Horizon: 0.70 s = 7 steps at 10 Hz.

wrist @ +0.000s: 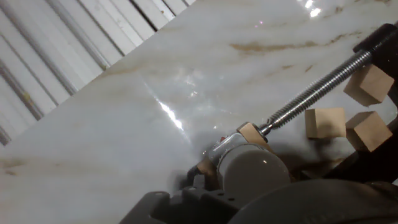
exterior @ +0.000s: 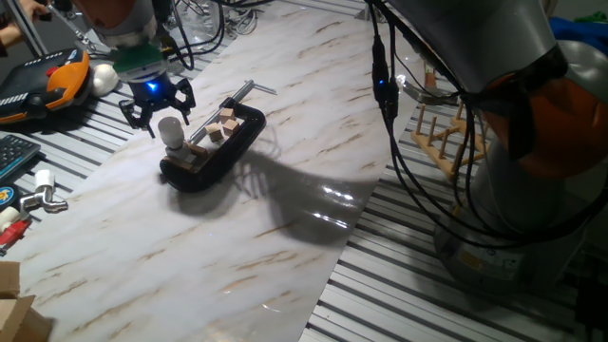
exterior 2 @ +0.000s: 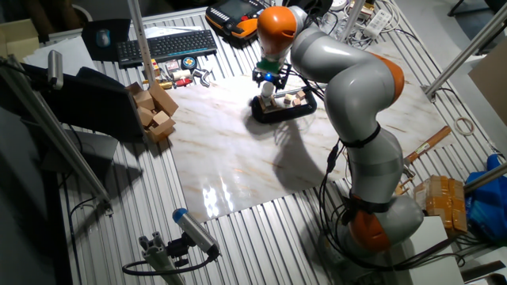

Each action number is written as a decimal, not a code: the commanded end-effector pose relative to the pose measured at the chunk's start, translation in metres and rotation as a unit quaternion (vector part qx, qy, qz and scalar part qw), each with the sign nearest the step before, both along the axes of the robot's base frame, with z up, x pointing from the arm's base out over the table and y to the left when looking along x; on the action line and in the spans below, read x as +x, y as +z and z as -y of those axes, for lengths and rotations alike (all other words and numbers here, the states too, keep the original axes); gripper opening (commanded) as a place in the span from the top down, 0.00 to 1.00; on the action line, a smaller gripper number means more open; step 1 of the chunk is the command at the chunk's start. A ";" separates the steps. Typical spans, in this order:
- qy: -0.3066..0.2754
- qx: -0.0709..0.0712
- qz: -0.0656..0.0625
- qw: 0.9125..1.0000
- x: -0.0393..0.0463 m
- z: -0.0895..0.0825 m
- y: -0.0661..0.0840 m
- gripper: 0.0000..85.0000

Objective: Install the light bulb by rotating it

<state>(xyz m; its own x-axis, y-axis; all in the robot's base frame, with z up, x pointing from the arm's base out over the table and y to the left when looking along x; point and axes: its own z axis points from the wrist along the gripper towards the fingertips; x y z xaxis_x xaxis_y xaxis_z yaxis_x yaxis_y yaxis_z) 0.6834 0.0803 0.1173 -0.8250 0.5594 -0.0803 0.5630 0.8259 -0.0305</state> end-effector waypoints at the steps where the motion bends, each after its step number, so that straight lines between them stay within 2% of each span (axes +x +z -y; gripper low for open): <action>1: 0.358 0.000 0.001 0.934 0.0000 0.000 0.000 0.20; 3: 0.387 0.014 0.004 0.922 -0.0003 0.000 0.000 0.20; 4: 0.395 0.016 0.005 0.919 -0.0004 0.000 0.000 0.20; 7: 0.400 0.015 -0.003 0.917 -0.0004 0.000 0.000 0.20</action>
<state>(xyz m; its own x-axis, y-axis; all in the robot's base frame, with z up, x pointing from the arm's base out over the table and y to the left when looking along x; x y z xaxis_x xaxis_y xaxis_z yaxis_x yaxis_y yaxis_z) 0.6829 0.0801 0.1174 -0.9355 0.3469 -0.0670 0.3477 0.9376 -0.0017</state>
